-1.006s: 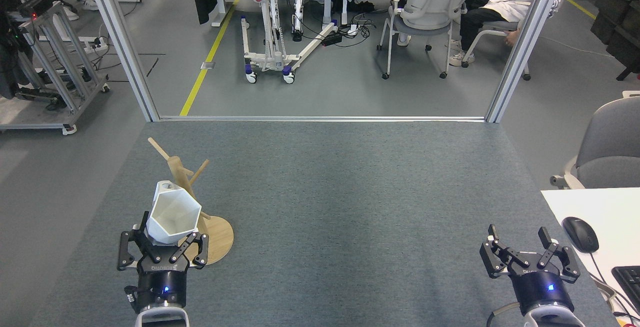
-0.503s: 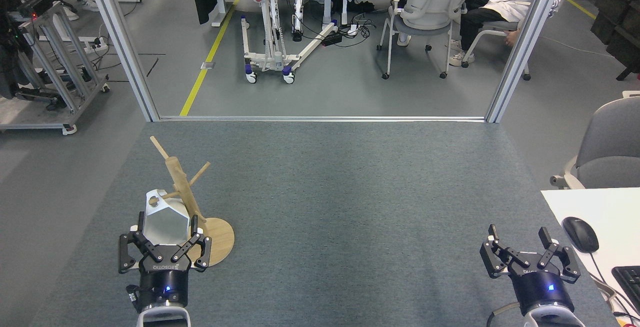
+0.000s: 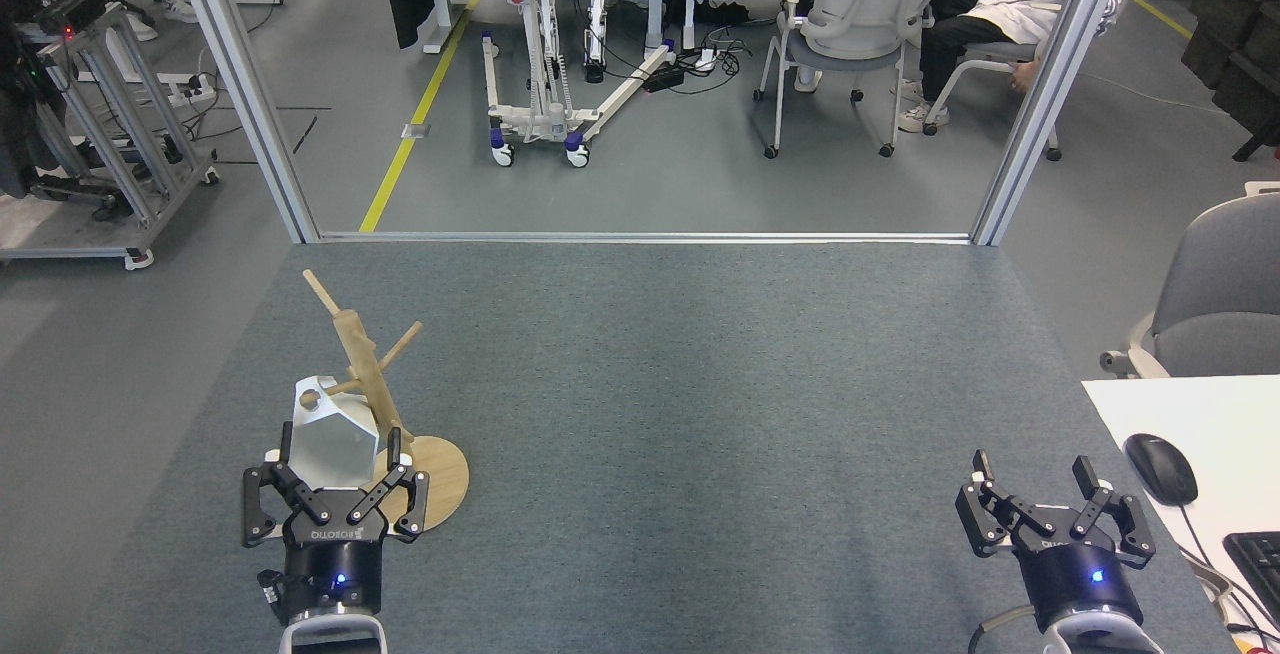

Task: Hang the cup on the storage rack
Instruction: 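Open the left gripper to release the cup on the peg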

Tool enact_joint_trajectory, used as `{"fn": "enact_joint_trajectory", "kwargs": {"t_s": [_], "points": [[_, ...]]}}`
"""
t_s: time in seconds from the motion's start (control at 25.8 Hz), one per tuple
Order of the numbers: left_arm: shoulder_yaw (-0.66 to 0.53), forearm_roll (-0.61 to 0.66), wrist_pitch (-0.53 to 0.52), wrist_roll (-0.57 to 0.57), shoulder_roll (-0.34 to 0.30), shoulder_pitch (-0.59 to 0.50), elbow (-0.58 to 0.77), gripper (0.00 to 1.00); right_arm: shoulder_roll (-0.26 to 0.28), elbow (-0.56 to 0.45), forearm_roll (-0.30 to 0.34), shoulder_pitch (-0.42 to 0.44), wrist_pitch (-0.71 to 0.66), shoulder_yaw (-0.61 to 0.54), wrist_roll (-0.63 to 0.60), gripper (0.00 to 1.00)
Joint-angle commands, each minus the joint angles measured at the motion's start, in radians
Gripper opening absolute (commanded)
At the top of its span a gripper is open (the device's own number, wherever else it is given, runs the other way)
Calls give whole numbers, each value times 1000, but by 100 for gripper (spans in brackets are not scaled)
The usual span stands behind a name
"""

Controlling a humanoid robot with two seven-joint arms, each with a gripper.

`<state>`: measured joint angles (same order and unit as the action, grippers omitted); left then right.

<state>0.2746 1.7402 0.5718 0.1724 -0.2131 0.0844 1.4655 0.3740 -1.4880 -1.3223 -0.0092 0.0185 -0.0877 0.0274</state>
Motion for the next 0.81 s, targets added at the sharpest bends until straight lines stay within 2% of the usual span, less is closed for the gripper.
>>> {"fn": "enact_joint_trajectory", "kwargs": {"t_s": [0.0, 0.35, 0.43, 0.5, 0.58, 0.7, 0.77], "points": [[-2, 1, 14, 44, 1, -9, 38, 99, -1, 0, 0, 0, 1, -1, 3, 99], [-2, 2, 42, 211, 0, -61, 162, 99, -3, -9, 2, -15, 0, -4, 3, 99], [-2, 2, 31, 286, 0, -69, 188, 99, -1, -9, 2, -15, 0, -6, 3, 99], [0, -4, 6, 295, 3, -69, 200, 99, -1, -9, 3, -15, 0, -7, 3, 99], [3, -7, -99, 269, 21, -68, 200, 99, 0, -8, 2, -15, 0, -7, 0, 99], [8, -4, -349, 151, 47, -64, 200, 99, 3, -6, 2, -17, 0, -9, -1, 100], [8, -4, -463, 79, 70, -57, 202, 99, 3, -6, 2, -17, 1, -12, -6, 100]]}}
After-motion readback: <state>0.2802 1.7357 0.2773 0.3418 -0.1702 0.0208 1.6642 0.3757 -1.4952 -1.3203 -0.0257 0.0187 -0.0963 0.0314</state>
